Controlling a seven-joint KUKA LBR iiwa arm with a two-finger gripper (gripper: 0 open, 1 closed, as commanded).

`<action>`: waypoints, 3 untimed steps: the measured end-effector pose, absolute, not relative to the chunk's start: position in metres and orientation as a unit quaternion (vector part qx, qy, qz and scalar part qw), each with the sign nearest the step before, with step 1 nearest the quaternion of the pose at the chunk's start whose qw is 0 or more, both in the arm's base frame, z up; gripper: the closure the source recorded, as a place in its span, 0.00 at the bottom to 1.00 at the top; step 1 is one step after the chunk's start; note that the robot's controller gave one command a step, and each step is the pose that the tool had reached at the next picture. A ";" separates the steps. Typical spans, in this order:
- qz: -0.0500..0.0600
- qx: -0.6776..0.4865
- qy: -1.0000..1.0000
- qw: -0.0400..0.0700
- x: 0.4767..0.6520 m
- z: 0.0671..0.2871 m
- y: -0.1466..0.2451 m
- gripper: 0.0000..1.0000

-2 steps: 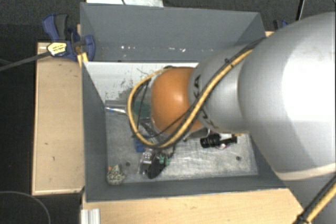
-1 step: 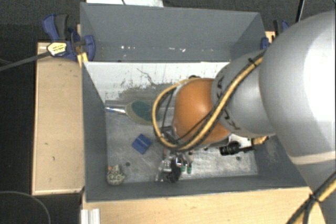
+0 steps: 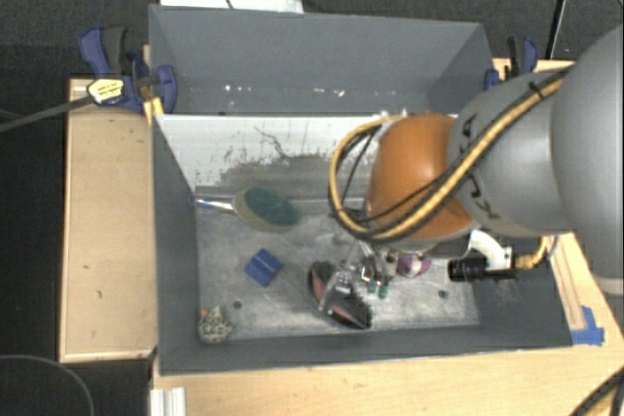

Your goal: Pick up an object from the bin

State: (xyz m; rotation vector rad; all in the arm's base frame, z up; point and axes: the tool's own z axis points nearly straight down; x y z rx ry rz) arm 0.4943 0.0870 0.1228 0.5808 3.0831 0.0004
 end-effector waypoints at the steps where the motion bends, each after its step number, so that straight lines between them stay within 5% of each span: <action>1: -0.001 0.069 0.998 -0.002 0.500 0.081 0.059 0.00; 2: 0.001 0.071 0.997 0.000 0.501 0.083 0.061 1.00; 3: 0.001 0.053 0.999 0.004 0.487 0.212 0.064 1.00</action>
Offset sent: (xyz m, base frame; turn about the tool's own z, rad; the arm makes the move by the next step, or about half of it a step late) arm 0.0065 -0.0266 -0.0405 -0.2366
